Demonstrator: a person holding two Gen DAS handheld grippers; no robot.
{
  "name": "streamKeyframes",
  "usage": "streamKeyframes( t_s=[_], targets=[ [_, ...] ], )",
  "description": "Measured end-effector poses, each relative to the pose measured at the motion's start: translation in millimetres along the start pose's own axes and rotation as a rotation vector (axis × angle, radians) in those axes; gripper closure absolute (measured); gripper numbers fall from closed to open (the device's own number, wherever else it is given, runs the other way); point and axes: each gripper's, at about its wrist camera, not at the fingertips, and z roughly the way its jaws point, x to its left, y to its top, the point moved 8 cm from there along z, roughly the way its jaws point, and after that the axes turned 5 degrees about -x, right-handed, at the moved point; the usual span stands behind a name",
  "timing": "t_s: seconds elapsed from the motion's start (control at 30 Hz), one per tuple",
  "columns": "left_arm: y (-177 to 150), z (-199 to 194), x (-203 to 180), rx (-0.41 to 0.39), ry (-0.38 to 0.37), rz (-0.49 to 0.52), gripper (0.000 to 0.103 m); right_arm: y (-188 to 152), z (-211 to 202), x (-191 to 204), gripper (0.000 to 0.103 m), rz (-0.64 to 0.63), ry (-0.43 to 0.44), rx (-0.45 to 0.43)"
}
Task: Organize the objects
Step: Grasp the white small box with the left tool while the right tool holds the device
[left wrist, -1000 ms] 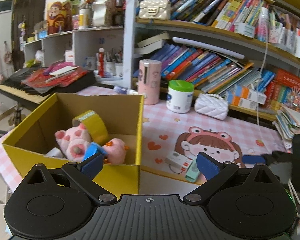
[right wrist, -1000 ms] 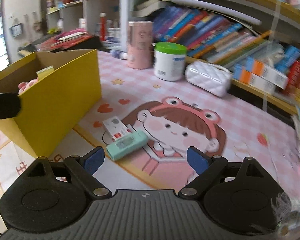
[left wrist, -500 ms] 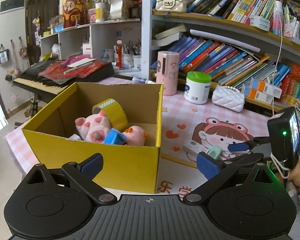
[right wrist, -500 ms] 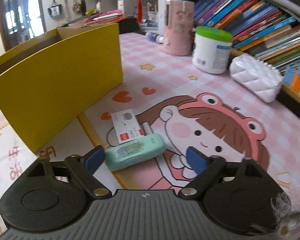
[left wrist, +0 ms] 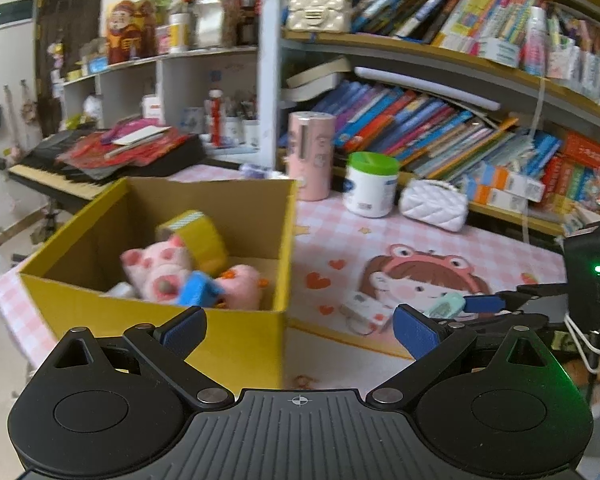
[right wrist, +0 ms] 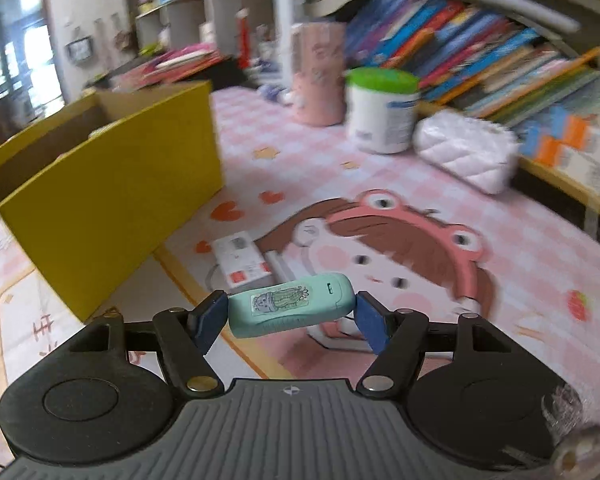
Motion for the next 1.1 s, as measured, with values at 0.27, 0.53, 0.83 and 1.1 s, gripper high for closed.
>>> streamKeyframes(
  t_s=[0.27,0.53,0.83,1.1],
  targets=[
    [-1.6,20.3,-50.6,0.009,-0.118,0.041,0.008,-20.3,-66.7,-38.6,0.036,0.114,-0.292,-0.012],
    [-23.3,63.4,-86.3,0.115,-0.153,0.064,0.033,-48.4,-114.7,-54.3,0.036,0.200,-0.410,0.006],
    [-30.6,125.2,-79.4,0.156,-0.004,0.067,0.049,-47.3,-115.9,-43.0,0.036,0.191,-0.369,0.003],
    [-34.2,160.7,-73.8,0.185,0.056,0.087,0.049,-45.0,-111.1,-33.4,0.036,0.155,-0.328,0.009]
  ],
)
